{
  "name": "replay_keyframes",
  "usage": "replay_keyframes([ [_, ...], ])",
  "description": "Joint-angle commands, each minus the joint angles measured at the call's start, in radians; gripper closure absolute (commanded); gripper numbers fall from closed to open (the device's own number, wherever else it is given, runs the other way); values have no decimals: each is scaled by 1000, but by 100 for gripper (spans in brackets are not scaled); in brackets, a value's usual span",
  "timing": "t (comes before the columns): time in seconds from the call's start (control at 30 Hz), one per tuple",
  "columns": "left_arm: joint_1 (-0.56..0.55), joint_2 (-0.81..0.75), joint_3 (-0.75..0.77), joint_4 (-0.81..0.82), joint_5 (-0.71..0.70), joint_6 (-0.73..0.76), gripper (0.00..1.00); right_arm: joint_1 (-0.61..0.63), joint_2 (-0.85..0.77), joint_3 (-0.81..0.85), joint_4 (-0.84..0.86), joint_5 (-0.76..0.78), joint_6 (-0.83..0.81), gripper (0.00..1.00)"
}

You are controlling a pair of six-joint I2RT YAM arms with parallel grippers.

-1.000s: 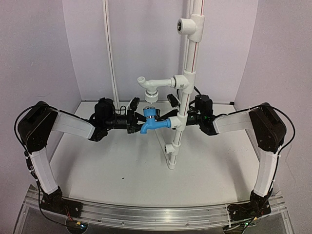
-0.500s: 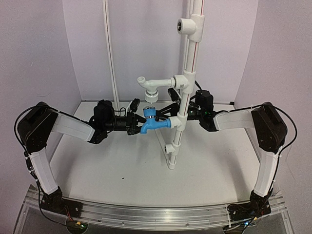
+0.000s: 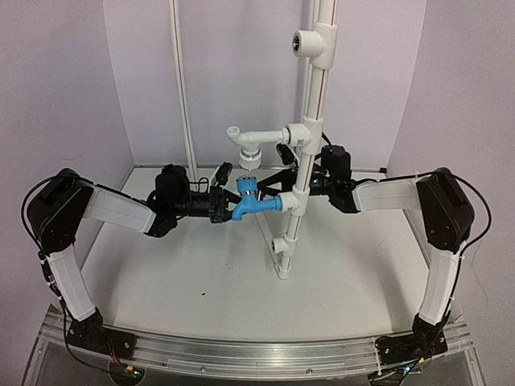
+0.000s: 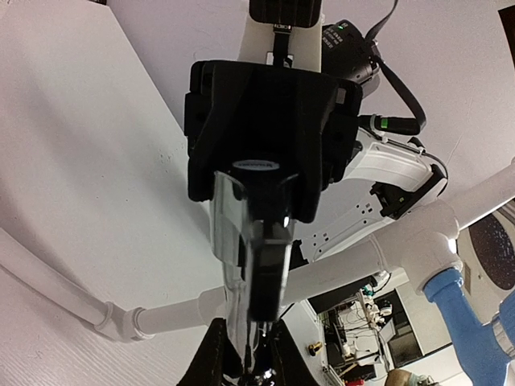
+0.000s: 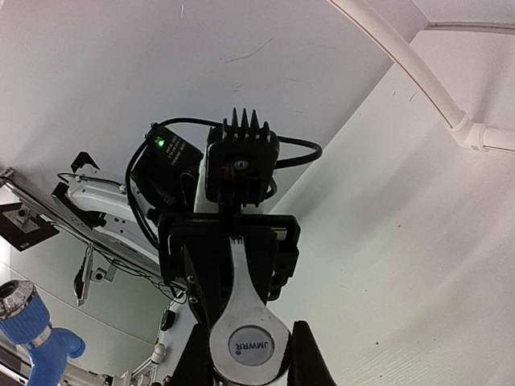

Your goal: Install the water faucets

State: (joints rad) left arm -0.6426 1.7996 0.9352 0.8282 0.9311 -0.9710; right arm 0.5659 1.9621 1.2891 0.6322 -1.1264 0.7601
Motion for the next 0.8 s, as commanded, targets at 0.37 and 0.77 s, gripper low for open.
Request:
replay_keyframes([
  [0.37, -29, -41, 91, -91, 42, 87, 47, 23, 8, 29, -8, -9, -45, 100],
  [0.77, -31, 15, 98, 47, 51, 8, 64, 44, 8, 26, -3, -30, -14, 100],
])
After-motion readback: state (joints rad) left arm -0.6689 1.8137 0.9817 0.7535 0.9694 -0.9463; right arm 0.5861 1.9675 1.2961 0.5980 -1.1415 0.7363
